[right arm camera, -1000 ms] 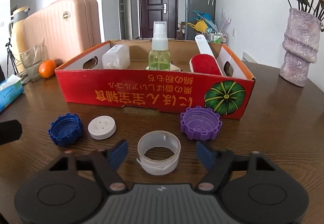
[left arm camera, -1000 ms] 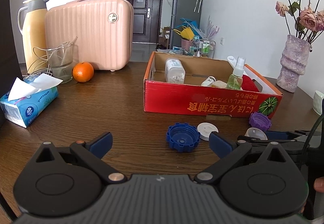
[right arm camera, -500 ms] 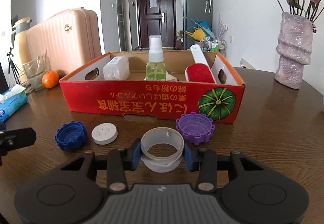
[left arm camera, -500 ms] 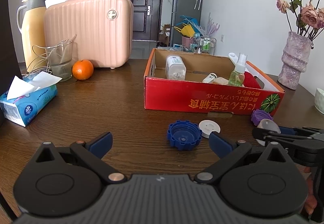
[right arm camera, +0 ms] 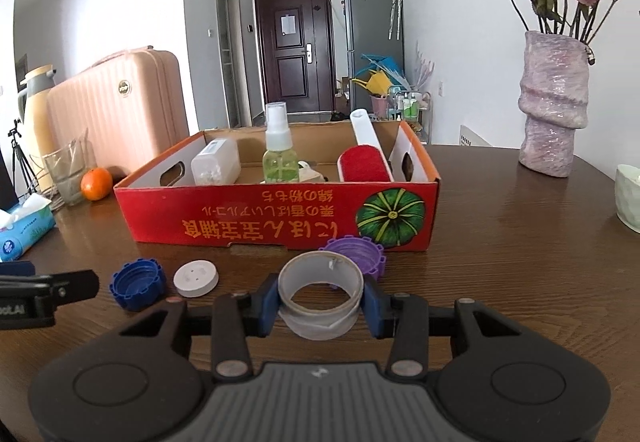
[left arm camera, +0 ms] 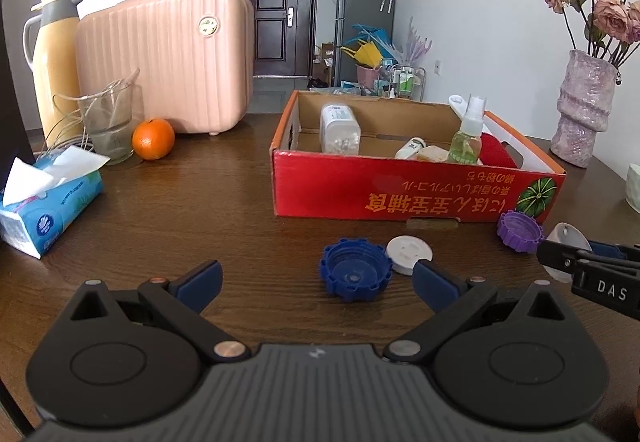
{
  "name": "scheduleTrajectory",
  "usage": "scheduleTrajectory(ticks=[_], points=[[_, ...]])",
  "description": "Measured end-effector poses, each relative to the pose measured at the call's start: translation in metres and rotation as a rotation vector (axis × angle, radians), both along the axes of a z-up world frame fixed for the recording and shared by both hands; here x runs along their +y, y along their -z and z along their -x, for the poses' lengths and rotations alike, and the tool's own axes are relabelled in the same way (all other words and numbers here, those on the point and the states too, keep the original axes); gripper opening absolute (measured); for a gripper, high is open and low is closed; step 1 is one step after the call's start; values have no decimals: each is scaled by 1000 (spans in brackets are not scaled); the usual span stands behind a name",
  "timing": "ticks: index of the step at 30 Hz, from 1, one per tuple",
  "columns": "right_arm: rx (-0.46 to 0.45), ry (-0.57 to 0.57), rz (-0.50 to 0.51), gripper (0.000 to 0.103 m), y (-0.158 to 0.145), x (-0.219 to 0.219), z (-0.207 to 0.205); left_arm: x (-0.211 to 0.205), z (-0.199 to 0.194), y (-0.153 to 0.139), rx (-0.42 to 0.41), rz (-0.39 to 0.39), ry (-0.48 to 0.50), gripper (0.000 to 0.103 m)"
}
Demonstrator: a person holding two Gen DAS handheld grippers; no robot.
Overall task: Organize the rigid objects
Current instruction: 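Lower the left tool onto the white round cap and close while the right tool holds the ring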
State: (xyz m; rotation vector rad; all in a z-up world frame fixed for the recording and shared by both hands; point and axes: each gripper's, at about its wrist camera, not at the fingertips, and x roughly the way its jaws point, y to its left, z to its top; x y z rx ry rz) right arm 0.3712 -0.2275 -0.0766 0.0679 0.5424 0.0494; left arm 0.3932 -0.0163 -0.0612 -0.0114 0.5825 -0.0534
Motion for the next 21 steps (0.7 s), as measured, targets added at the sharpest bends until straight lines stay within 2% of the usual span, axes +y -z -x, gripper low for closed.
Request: scheduleTrajectory(ticks=[9,15,19,21], points=[[-13,16,-14,42,-5,-11,6,-34,-9,-6,-56,-44,71,103],[-12,36,-30,42,-6,-21,6,-54,-27,-3,-46,-67,111,101],[-17,50,-36,42,-7,-27,6,-64,-40,0,-37,-79,132,96],[-15,57,-38,42,-6,-29,5,-66,-46,4,-23,-81,146,89]])
